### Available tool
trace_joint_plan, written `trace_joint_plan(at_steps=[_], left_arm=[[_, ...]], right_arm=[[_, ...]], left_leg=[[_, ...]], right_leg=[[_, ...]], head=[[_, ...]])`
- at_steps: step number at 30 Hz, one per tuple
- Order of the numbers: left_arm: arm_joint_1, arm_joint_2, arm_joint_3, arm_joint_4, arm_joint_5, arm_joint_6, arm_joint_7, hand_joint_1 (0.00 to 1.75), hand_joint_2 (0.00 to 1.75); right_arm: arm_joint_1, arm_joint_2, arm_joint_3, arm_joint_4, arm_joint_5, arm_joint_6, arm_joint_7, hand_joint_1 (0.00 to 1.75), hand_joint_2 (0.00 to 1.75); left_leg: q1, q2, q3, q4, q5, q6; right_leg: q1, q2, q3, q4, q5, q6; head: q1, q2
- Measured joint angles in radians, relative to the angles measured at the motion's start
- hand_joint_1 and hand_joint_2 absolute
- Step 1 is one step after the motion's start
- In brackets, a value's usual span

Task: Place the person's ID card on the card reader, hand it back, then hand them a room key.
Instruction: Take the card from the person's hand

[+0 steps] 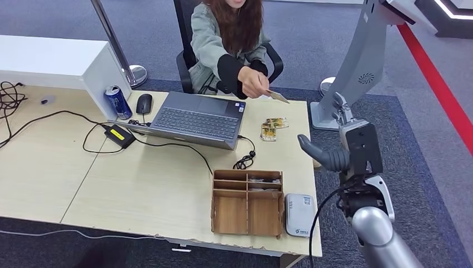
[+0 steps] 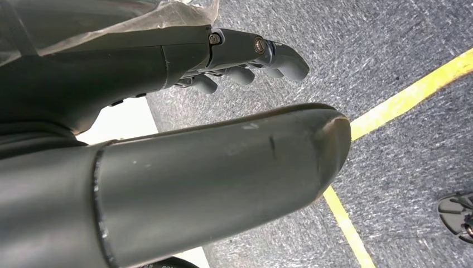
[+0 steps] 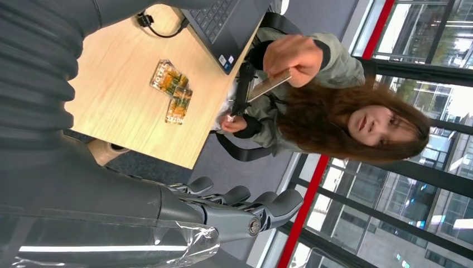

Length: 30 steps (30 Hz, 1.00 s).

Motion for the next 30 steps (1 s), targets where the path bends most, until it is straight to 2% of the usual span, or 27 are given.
trace_joint_plan(at_steps=[1,5,6,10,17,25,30], left_arm=[[0.000,0.000,0.000,0.000,0.000,0.000,0.000,0.00,0.00],[0.000,0.001,-0.002,0.000,-0.007,-0.001,-0.003,0.00,0.00],[0.000,0.001,-0.004,0.000,-0.012,-0.002,-0.005,0.00,0.00],[-0.002,0.002,-0.016,0.000,-0.033,-0.004,-0.017,0.00,0.00],[-0.002,0.005,-0.040,0.000,-0.051,-0.004,-0.030,0.00,0.00],[-0.002,0.009,-0.062,0.000,-0.062,-0.001,-0.031,0.00,0.00],[0.000,0.011,-0.074,0.000,-0.063,0.000,-0.031,0.00,0.00]], right_arm=[[-0.005,0.002,0.002,0.007,0.000,-0.001,0.000,0.00,1.75],[-0.022,0.012,0.012,0.032,-0.008,-0.002,0.005,0.00,0.00],[-0.035,0.016,0.015,0.044,-0.014,-0.003,0.008,0.00,0.00],[-0.120,0.054,0.030,0.130,-0.067,-0.009,-0.024,0.00,1.75],[-0.246,0.151,0.079,0.324,-0.097,-0.022,-0.102,0.00,1.75],[-0.288,0.243,0.145,0.517,-0.061,-0.045,-0.141,0.00,1.75],[-0.301,0.279,0.171,0.590,-0.057,-0.041,-0.148,0.00,1.75]], left_leg=[[0.000,0.000,0.000,0.000,0.000,0.000],[0.000,0.000,-0.001,0.000,0.000,0.000],[0.000,0.001,-0.002,0.000,0.000,0.000],[0.000,0.002,-0.002,0.000,0.000,0.000],[0.001,0.001,-0.001,0.000,0.000,-0.001],[0.001,0.001,-0.002,0.000,0.000,-0.001],[0.001,0.001,-0.002,0.000,0.000,-0.001]], right_leg=[[0.000,0.000,0.000,0.000,0.000,0.000],[0.000,0.000,0.000,0.000,0.000,0.000],[0.000,0.000,-0.001,0.000,0.000,0.000],[0.000,0.001,-0.001,0.000,0.000,0.000],[0.001,0.001,-0.001,0.000,0.001,0.000],[0.001,0.001,-0.002,0.001,0.001,0.000],[0.001,0.001,-0.002,0.001,0.001,0.000]], head=[[0.000,0.000],[0.000,0.000],[0.000,0.000],[0.000,0.000],[0.000,0.000],[0.000,0.000],[0.000,0.000]])
